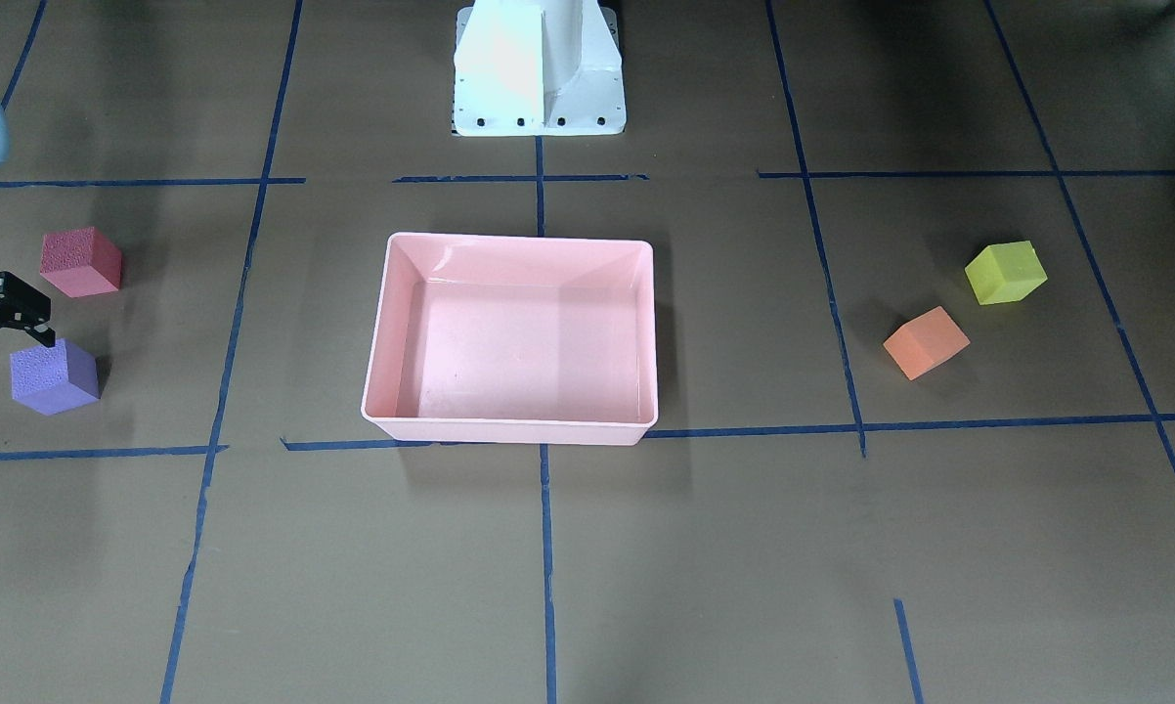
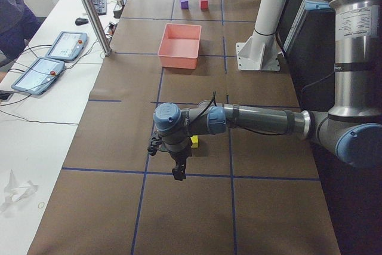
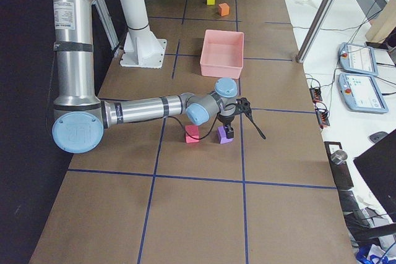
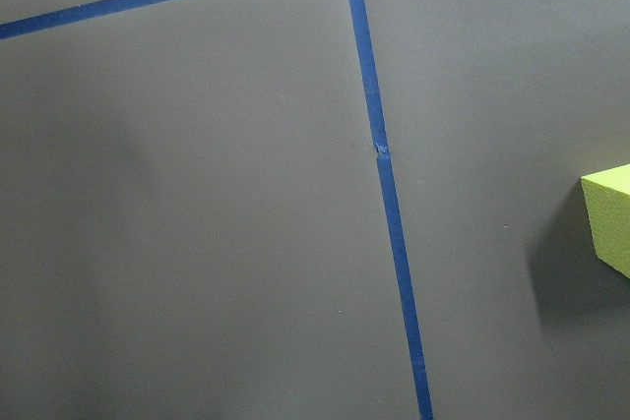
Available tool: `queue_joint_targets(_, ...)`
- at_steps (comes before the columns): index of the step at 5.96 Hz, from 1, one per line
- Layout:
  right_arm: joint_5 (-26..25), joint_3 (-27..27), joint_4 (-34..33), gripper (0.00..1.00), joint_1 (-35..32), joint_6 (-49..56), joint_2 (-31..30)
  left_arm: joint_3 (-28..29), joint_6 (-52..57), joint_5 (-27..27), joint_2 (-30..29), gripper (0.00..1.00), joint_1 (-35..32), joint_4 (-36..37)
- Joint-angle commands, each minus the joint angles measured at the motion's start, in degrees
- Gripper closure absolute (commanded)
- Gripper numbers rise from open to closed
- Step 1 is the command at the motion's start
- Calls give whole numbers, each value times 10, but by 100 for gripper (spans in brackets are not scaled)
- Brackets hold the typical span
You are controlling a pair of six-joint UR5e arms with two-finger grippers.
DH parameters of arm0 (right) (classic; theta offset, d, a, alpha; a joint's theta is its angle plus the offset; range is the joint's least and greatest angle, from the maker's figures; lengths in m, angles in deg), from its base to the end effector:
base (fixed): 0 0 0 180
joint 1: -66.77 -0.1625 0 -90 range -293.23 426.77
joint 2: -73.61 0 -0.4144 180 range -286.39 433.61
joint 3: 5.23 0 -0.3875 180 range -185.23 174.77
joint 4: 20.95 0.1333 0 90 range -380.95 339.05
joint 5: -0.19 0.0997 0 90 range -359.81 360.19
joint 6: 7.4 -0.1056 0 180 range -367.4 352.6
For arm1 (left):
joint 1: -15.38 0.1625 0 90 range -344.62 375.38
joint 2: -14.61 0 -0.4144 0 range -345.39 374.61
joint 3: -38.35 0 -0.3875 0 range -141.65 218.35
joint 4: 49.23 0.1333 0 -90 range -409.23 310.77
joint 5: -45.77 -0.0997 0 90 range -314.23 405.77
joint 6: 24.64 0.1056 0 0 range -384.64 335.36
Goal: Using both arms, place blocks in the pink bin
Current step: 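Lower the right gripper onto the purple cube and close it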
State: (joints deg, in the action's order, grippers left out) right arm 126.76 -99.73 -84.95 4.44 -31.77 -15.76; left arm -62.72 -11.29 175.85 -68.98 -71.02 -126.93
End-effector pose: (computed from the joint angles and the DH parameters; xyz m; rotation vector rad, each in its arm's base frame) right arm -0.1790 -0.4929 0.5633 0.1986 -0.7901 -0.2277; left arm -0.0383 -0.4313 0.6362 -0.0682 0.7085 0.2366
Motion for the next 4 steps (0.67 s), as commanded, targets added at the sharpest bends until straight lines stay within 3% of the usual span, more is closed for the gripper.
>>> queue_joint_targets(1, -17, 31, 0, 0, 27, -1, 16, 0, 0, 0, 0, 0, 0, 0)
queue_joint_targets(4, -26, 59, 0, 0, 59, 5, 29, 0, -1, 0, 0, 0, 0, 0)
